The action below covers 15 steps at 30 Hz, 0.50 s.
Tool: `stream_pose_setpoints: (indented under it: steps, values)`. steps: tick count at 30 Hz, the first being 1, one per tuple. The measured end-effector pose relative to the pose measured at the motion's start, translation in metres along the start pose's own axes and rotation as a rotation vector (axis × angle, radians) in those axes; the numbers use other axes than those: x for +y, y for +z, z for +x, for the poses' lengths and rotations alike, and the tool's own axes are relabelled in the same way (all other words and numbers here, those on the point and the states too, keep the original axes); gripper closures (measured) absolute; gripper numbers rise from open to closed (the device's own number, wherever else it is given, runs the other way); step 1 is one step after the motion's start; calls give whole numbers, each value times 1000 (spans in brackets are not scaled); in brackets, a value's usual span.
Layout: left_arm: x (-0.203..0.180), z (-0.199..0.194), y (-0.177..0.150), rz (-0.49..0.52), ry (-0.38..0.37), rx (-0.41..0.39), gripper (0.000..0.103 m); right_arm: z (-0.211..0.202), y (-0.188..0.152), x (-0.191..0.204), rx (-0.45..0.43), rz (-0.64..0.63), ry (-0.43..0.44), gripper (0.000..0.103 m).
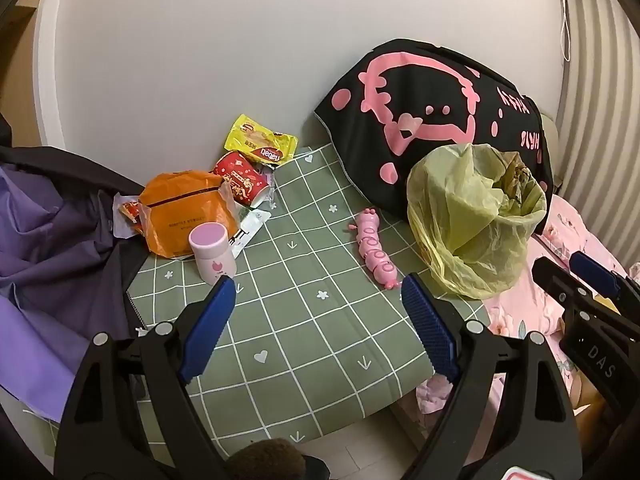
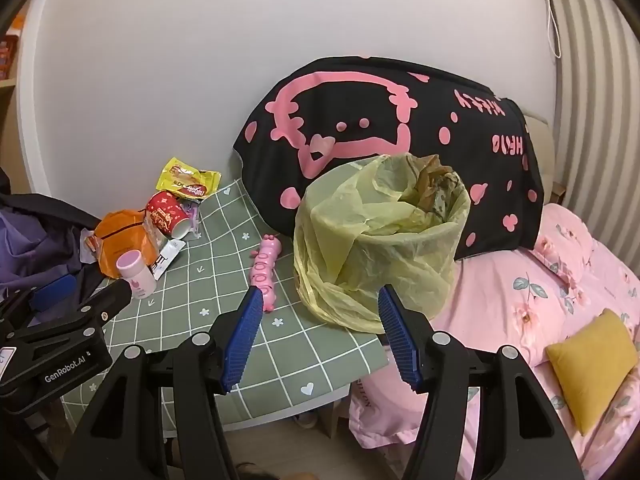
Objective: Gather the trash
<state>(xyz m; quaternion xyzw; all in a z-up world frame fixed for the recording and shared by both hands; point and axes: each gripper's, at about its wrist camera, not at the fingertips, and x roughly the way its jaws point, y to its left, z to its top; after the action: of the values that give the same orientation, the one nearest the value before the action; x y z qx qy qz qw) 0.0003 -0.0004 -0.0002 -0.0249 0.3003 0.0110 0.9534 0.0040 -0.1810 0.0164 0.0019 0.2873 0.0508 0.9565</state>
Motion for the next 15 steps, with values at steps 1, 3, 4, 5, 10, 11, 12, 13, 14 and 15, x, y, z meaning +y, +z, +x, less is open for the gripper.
stream_pose_setpoints:
  steps: [1,3,4,5,10,11,12,13,14,15]
  values:
    - [0,0,0,2,2,1,22,1,0,0,-1,-2,0,46]
    - [0,0,0,2,3,-1,22,2,0,0,3,-2,0,46]
    - [0,0,0,4,4,-3,22,3,0,0,4,-2,1,46]
    - [0,0,0,2,6,-4,22,3,0,0,5,-1,2,46]
    - [-5,-1,-4,2,12,-11,22,0,-1,-2,-1,5,3,46]
    - [-6,-1,-5,3,13,-12,22,2,0,-1,7,1,1,46]
    - [-7,-2,-6,3,14,-13,22,4,1,0,12,-3,0,46]
    - [-9,-2,-7,3,16,-15,22,4,1,0,13,-3,-1,46]
    - [-9,-2,-8,1,19,-16,22,4,0,-1,13,-2,4,46]
    - [-8,-2,-7,-2,19,-14,22,4,0,-1,13,-2,4,46]
